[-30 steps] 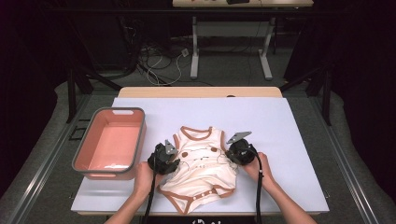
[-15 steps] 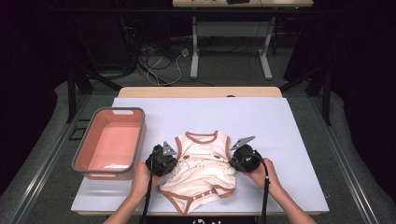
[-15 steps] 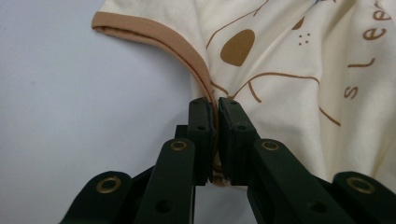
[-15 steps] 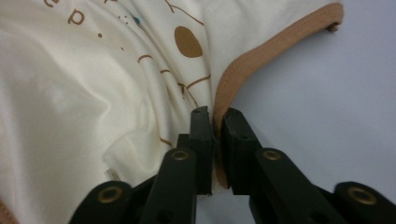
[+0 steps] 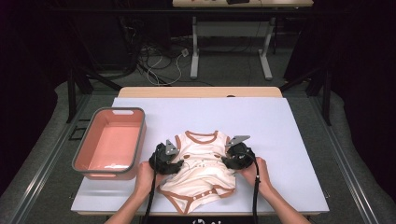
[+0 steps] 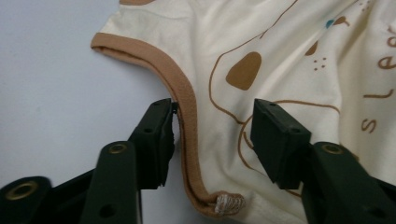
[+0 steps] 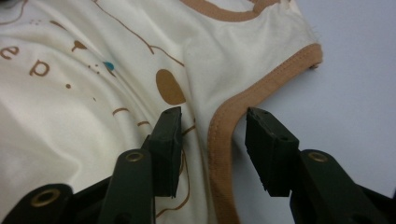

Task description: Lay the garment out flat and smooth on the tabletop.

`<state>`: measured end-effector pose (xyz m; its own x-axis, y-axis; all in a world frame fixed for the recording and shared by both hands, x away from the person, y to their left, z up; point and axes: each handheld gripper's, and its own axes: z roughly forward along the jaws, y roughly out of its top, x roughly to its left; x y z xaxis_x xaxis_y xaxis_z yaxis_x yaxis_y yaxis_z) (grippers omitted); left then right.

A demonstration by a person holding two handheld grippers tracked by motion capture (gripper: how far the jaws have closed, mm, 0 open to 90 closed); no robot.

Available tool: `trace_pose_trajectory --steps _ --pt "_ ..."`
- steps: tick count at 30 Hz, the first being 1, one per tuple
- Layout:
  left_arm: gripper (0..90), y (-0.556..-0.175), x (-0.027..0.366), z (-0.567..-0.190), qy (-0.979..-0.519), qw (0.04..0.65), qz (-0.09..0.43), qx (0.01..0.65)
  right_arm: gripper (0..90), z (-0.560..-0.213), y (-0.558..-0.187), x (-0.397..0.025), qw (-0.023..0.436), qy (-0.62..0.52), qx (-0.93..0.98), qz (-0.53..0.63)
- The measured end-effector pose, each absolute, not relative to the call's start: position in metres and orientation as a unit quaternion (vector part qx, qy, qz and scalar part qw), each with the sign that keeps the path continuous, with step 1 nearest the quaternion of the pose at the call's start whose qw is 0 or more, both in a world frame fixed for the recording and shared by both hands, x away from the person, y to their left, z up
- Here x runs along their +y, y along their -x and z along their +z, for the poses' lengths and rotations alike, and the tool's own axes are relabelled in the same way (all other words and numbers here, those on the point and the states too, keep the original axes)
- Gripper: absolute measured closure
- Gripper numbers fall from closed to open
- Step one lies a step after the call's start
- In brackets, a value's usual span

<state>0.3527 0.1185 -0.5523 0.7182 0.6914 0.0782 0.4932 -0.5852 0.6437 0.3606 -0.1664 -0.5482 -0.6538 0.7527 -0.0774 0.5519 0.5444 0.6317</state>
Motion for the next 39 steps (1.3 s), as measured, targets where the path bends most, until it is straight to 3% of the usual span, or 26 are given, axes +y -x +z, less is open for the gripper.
trace_pose_trajectory --steps 4,7,10,26,35,36,39 --pt "69.4 -0.355 0.125 -0.555 -0.873 0.329 0.119 0.339 73.9 -0.551 -0.361 -0.171 0.159 -0.381 0.858 0.305" --pt "77.4 -0.355 0.126 -0.554 -0.873 0.329 0.107 0.344 82.6 -0.552 -0.361 -0.174 0.137 -0.384 0.856 0.318" --pt "83.7 -0.353 0.125 -0.553 -0.873 0.325 0.107 0.346 85.0 -0.553 -0.361 -0.178 0.121 -0.387 0.853 0.327" --pt "83.6 -0.327 0.128 -0.54 -0.865 0.332 0.139 0.348 85.7 -0.536 -0.343 -0.179 0.148 -0.369 0.858 0.325" --pt "80.4 -0.326 0.128 -0.546 -0.867 0.317 0.131 0.361 85.5 -0.54 -0.339 -0.181 0.145 -0.386 0.859 0.305" --pt "79.2 -0.326 0.128 -0.546 -0.867 0.314 0.131 0.364 82.3 -0.541 -0.338 -0.181 0.144 -0.389 0.858 0.302" --pt "68.3 -0.326 0.127 -0.546 -0.863 0.309 0.142 0.373 59.6 -0.543 -0.338 -0.182 0.142 -0.406 0.853 0.294"
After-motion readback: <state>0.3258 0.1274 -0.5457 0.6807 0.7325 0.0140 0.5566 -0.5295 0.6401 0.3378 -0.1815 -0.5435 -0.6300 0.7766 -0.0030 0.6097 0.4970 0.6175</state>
